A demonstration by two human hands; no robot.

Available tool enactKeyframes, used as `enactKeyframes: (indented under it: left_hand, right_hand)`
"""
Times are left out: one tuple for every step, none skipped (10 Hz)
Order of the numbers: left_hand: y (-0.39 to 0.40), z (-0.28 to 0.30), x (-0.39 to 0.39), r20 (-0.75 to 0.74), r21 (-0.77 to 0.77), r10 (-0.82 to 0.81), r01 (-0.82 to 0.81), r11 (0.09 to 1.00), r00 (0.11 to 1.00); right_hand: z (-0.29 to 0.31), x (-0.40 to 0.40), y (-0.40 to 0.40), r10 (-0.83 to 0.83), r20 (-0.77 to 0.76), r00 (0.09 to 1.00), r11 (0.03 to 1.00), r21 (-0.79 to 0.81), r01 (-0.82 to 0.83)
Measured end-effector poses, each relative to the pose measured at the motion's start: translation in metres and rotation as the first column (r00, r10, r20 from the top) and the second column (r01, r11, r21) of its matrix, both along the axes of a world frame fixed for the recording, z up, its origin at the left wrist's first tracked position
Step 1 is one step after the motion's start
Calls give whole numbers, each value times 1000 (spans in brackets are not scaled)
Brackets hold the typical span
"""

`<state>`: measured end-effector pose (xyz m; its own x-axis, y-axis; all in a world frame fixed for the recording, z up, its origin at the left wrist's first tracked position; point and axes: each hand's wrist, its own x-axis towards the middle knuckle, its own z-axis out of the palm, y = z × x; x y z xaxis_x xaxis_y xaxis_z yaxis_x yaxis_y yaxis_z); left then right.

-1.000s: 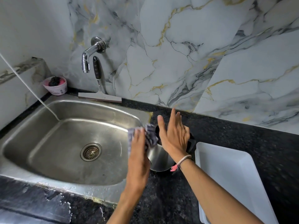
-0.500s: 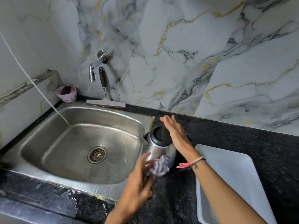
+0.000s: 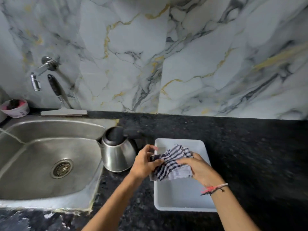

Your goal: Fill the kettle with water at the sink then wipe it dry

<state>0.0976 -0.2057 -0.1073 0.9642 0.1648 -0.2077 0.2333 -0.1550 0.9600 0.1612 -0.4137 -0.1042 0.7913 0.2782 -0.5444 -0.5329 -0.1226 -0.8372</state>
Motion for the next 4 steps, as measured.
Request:
enactKeyframes:
  left_hand:
    - [-33, -34, 7, -33, 273, -63, 70, 960, 997]
    - [-67, -57, 8, -220, 438, -249, 324, 839, 943]
    - [-79, -58, 8, -303, 542, -313, 433, 720, 900]
    - [-77, -31, 14, -298, 684, -289, 414, 601, 910]
  right_hand:
    - [-20, -2, -34, 45, -48, 998, 983, -175, -53]
    - [-37, -5, -67, 305, -185, 934, 833, -423, -356]
    - [-37, -4, -70, 441, -257, 860, 675, -537, -506]
    - [-13, 17, -59, 585, -181, 790, 463, -725, -510]
